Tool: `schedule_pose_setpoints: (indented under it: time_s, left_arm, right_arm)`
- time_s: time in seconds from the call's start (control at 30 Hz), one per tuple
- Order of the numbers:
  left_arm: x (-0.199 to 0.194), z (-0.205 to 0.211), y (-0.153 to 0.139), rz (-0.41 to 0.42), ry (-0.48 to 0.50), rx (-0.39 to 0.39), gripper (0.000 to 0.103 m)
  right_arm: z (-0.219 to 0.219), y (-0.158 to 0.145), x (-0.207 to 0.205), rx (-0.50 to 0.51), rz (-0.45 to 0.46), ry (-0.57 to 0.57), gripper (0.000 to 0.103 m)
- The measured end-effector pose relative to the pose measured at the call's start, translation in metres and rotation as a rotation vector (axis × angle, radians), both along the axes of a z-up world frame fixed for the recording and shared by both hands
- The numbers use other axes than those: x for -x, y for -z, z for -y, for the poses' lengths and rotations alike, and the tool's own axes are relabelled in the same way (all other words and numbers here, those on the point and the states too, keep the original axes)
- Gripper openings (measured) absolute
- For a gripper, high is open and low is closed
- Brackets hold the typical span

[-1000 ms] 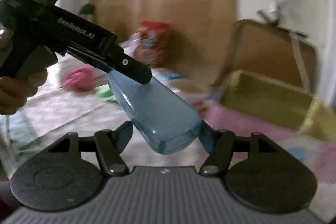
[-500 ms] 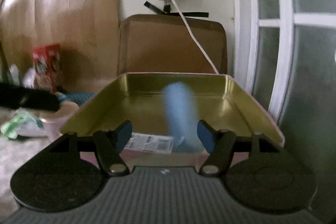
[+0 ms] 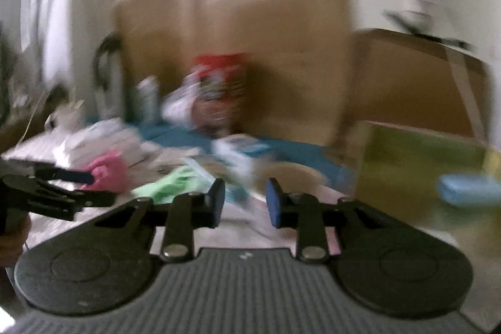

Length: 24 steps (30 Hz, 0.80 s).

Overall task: Organize soft objects
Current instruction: 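Lower the blue case into the pink tin and release it, then grasp the teal box with the right gripper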

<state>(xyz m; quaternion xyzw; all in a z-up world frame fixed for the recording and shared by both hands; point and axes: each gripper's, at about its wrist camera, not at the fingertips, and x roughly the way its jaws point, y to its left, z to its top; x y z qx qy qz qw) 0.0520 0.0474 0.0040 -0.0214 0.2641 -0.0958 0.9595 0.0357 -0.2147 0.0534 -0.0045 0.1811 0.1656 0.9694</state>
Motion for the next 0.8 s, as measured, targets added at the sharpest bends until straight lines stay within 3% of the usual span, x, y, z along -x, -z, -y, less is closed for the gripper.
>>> schedule_pose_setpoints:
  time_s: [0.13,0.2,0.27,0.4,0.5,0.53,0.67,0.8]
  left_arm:
    - [0.0,-0.012,0.003,0.012,0.007,0.06,0.082]
    - [0.003,-0.012,0.003,0.025,0.015,0.065,0.082]
    - [0.007,-0.014,0.002,0.045,0.032,0.079,0.082]
    - [0.011,-0.014,0.0,0.087,0.056,0.096,0.082]
    - [0.019,-0.017,-0.001,0.128,0.054,0.118,0.085]
    - [0.021,-0.019,-0.001,0.141,0.046,0.128,0.087]
    - [0.021,-0.028,-0.002,0.145,0.027,0.179,0.089]
    - [0.015,-0.036,-0.001,0.111,0.022,0.226,0.089]
  right_arm:
    - [-0.08,-0.003,-0.057,0.116,-0.083,-0.168,0.036]
    - [-0.1,-0.002,-0.095,0.143,-0.166,-0.232,0.052]
    - [-0.116,0.002,-0.129,0.18,-0.236,-0.252,0.062]
    - [-0.142,0.016,-0.172,0.302,-0.321,-0.229,0.064]
    - [-0.141,0.031,-0.187,0.289,-0.457,-0.235,0.055]
    - [-0.139,0.031,-0.186,0.268,-0.468,-0.224,0.049]
    - [-0.142,0.019,-0.151,0.274,-0.387,-0.239,0.048]
    - [-0.142,0.013,-0.07,0.355,-0.244,-0.314,0.048]
